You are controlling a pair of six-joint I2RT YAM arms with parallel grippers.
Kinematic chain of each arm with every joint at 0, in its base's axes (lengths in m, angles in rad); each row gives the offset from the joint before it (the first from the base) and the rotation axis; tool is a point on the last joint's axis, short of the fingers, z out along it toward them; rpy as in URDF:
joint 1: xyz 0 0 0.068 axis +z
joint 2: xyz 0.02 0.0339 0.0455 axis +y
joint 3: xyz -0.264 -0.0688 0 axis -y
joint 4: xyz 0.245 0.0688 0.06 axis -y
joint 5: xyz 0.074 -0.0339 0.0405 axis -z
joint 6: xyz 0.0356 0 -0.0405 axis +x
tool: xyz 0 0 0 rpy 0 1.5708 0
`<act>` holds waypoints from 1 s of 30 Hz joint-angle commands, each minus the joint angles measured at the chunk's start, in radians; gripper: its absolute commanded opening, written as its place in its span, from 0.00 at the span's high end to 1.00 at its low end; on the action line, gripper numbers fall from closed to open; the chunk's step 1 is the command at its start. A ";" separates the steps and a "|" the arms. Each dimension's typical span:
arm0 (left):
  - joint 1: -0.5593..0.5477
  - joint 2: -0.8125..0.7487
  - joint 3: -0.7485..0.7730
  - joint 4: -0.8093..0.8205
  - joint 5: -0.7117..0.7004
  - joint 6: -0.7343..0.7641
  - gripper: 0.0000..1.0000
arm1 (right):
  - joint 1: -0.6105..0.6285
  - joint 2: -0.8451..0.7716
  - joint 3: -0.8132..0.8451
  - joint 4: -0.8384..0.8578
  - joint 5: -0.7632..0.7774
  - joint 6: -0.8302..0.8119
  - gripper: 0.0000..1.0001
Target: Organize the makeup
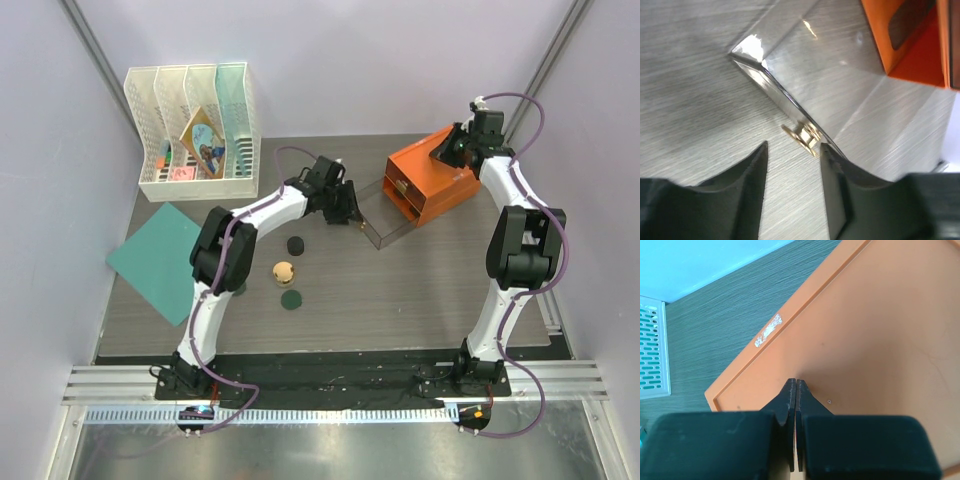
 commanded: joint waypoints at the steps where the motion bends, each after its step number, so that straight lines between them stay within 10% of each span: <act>1: -0.006 -0.127 0.051 -0.021 0.025 0.192 0.50 | -0.004 0.195 -0.116 -0.361 0.138 -0.059 0.99; 17: 0.031 -0.406 -0.200 -0.372 -0.324 0.415 0.31 | -0.005 0.204 -0.118 -0.361 0.140 -0.062 0.99; 30: 0.067 -0.242 -0.173 -0.441 -0.340 0.366 0.28 | -0.004 0.203 -0.141 -0.355 0.140 -0.062 0.99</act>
